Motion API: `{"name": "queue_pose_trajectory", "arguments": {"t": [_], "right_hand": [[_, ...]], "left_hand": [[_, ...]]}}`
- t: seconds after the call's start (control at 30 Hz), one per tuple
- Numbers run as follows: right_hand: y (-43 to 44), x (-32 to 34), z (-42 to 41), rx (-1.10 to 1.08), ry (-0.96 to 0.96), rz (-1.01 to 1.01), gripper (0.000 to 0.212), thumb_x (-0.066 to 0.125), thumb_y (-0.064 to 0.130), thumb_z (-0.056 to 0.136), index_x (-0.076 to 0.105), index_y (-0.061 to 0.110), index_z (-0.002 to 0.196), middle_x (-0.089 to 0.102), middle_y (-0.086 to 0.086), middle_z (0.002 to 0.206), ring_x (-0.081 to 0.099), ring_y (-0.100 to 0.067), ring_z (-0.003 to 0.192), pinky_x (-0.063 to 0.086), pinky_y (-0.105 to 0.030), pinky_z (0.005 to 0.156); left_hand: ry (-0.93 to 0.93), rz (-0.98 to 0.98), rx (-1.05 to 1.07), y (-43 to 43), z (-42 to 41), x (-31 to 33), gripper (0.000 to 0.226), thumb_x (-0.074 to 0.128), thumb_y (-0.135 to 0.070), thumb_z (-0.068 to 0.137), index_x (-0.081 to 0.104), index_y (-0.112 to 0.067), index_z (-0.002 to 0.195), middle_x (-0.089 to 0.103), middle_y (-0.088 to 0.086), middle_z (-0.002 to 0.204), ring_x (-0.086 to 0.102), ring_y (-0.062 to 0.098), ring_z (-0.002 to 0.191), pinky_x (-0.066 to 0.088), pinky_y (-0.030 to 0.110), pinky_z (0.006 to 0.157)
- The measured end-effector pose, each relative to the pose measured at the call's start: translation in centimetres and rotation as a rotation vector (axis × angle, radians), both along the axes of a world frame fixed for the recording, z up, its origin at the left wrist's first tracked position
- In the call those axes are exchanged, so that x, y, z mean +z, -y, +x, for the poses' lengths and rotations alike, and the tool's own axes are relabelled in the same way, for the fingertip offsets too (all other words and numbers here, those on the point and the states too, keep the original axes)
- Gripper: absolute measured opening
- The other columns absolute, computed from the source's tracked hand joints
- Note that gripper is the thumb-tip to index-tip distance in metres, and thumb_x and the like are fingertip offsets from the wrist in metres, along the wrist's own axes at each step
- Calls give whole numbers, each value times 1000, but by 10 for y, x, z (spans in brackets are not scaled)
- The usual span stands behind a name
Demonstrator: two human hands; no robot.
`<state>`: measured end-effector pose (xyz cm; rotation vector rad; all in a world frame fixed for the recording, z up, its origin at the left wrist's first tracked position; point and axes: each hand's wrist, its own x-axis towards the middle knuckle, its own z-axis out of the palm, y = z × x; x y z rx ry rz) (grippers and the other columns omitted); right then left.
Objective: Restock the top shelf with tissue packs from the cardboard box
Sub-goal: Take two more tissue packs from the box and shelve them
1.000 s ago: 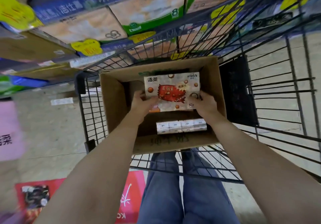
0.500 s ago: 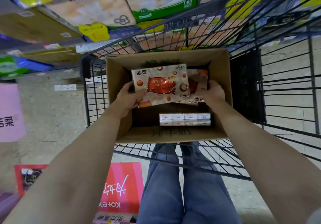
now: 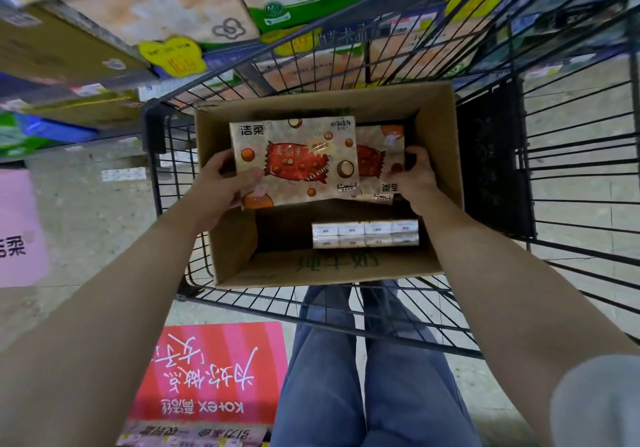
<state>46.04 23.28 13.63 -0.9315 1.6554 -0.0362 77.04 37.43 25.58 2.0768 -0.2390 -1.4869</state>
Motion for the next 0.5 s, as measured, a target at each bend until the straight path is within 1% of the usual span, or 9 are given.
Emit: {"name": "queue_pose_trajectory", "arguments": {"t": [0.07,0.13,0.2,0.27,0.3,0.33,0.4,0.43,0.5], "right_hand": [[-1,2,2,-36,34,13,71,77,7,86,41,25,145,56,-8,130,53,-21,109,51,-23,76],[-3,0,2,-36,16,5,77,83,10,81,41,25,144,56,-9,135,53,-21,108,51,-29,86],[-4,2,4,-65,41,28,93,89,12,73,38,26,149,54,-10,143,55,-27,121,50,-40,101],[-4,2,5,-138,100,100,105,91,9,69,33,22,156,53,-9,147,51,-30,133,46,-40,106],[-3,3,4,-150,128,143,104,92,9,69,36,17,156,55,-9,145,52,-28,133,46,-36,103],[-3,5,4,-147,161,183,96,92,8,68,44,13,151,61,-8,140,56,-25,127,48,-31,94],[-1,15,3,-95,227,242,76,91,8,69,59,11,137,69,-4,126,62,-17,110,44,-23,74],[0,19,2,-80,250,251,72,92,10,68,61,11,133,70,-1,121,62,-15,106,43,-23,72],[1,29,0,-97,285,253,72,94,14,66,55,20,127,67,4,118,62,-15,106,49,-30,81]], "left_hand": [[9,-14,-14,0,7,6,73,82,-20,86,47,-29,150,70,-2,129,71,19,112,59,39,87],[22,-26,-25,-1,13,11,70,81,-20,87,49,-30,148,71,-4,126,73,17,110,60,36,83],[52,-34,-33,-2,15,15,65,80,-19,89,52,-32,146,72,-6,124,73,14,108,60,33,80],[72,-44,-27,-2,17,19,60,80,-19,90,55,-33,143,72,-6,124,73,14,109,61,33,81],[74,-51,-20,-3,17,20,59,80,-20,90,56,-33,142,72,-5,126,73,16,110,61,35,82],[71,-56,-8,-5,17,22,59,80,-20,90,56,-33,142,71,-3,127,73,17,111,61,36,83],[58,-57,9,-8,15,27,59,80,-20,91,55,-32,143,72,0,127,74,19,110,62,33,80],[54,-56,5,-9,13,30,59,79,-20,91,55,-31,143,73,1,126,75,19,109,62,30,77],[45,-53,13,-14,10,37,55,78,-19,92,56,-30,141,75,2,121,76,19,106,61,28,73]]}}
